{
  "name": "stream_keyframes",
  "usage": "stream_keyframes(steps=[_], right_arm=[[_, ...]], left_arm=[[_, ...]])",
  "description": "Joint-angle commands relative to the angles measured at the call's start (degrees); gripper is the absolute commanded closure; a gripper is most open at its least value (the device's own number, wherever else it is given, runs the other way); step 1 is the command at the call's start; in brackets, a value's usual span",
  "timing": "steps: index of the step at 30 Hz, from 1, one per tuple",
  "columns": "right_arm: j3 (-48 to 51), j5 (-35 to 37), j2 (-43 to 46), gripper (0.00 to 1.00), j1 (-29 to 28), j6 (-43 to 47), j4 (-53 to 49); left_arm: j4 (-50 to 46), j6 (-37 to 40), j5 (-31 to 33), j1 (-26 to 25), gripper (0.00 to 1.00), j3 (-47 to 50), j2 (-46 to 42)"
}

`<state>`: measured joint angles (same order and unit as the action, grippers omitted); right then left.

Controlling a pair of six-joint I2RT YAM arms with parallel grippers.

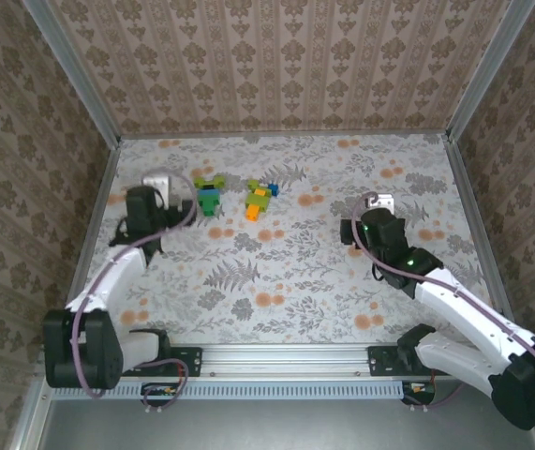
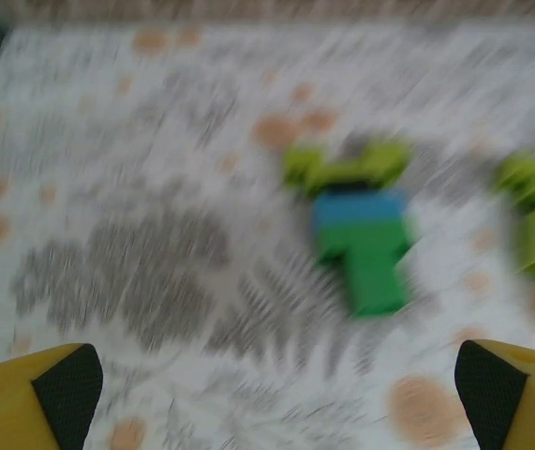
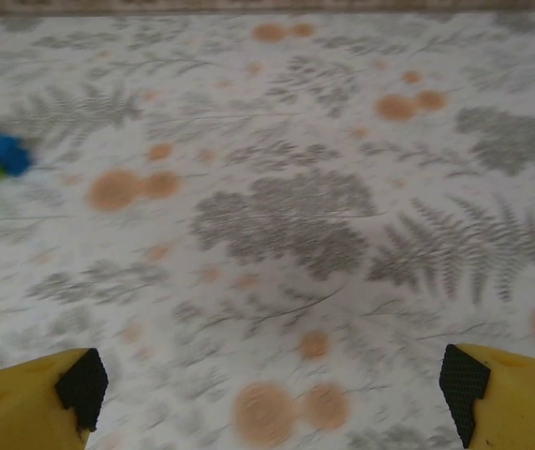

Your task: Assemble a carrot with lego

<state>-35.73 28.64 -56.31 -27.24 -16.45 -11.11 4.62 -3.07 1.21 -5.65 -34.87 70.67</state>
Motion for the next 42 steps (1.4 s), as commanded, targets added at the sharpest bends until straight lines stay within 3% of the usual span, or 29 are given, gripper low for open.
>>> stream_keyframes(steps=[1,2,4,6,8,10,12,17,22,25,29,42], right_arm=[[5.96,8.18,-3.40,0.06,2.81,8.53,16.49],[5.49,7.27,-4.64,0.06,4.56,7.89,16.41],[6.30,5.43,-5.27,0.06,5.72,10.30,21.19],[8.38,5.11,-6.51,0.06,7.20,12.67,28.83],[9.60,3.20,-9.77,0.06,10.61,13.01,33.66],[11.24,1.01,-13.90,0.06,13.80,12.59,39.46],[12.86,-0.20,-18.01,0.06,16.44,12.05,45.49],[14.25,-6.31,-20.44,0.06,19.20,14.63,54.27],[16.49,-10.72,-29.19,0.06,21.48,15.05,67.00],[14.64,-12.49,-32.19,0.00,22.76,14.28,66.01],[13.42,-15.83,-31.37,0.00,24.29,13.31,62.34],[13.44,-16.03,-31.46,0.00,24.43,13.33,62.44]], left_arm=[[24.53,2.54,13.19,0.18,0.00,9.05,5.61],[21.17,1.35,14.94,-0.34,0.00,7.46,6.36],[29.30,4.04,12.31,-0.59,0.00,8.89,7.98],[30.66,5.69,16.23,-0.94,0.00,7.36,10.53],[38.64,6.43,16.44,-0.54,0.00,8.77,15.29],[36.31,5.59,14.37,0.44,0.00,8.46,14.57],[39.76,4.50,12.07,1.94,0.00,10.00,15.13],[47.11,4.94,8.58,2.92,0.00,12.74,17.62],[45.58,4.97,5.01,3.71,0.00,12.46,17.23],[45.21,5.27,4.59,3.76,0.00,12.21,17.26],[44.95,5.26,4.56,3.63,0.00,12.08,17.24],[45.06,5.93,4.26,3.34,0.00,12.20,17.13]])
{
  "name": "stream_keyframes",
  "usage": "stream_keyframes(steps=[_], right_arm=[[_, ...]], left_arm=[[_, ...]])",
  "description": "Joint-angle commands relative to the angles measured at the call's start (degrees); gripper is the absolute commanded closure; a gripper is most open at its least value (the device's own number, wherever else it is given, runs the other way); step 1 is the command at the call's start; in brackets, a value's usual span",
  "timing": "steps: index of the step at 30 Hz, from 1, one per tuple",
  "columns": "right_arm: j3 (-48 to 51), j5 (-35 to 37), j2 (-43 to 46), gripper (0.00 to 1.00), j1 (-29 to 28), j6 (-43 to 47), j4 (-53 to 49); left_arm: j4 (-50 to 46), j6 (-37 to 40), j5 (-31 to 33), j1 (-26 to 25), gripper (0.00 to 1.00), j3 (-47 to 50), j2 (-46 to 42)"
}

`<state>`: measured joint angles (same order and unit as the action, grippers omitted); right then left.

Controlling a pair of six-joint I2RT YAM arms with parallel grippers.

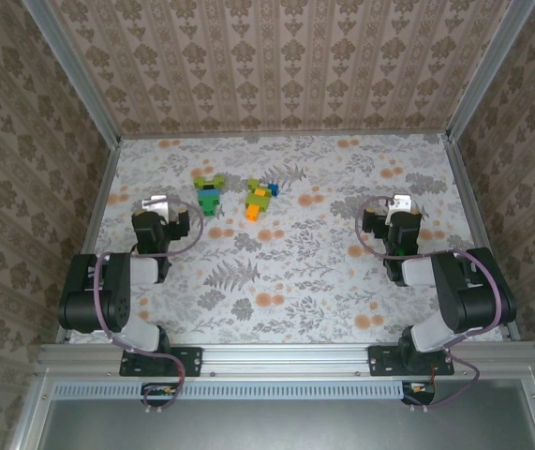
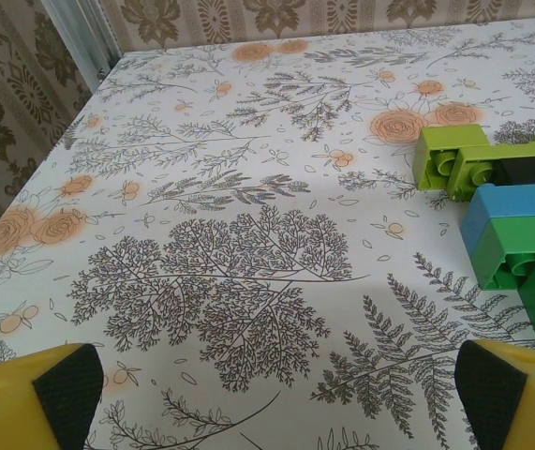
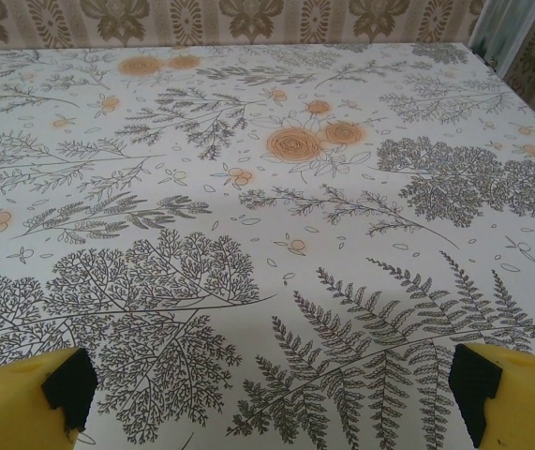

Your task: Assemble a carrot with lego

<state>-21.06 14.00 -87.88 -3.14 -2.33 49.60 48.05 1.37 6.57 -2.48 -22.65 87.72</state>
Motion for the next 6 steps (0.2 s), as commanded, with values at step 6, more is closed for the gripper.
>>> stream_keyframes(steps=[6], right_arm=[[-1.22,-1.43,0.10,0.00,0.32,-0.84,1.72]], left_arm=[[1.52,1.80,-1.91,0.07,0.00,-0.21,0.20]])
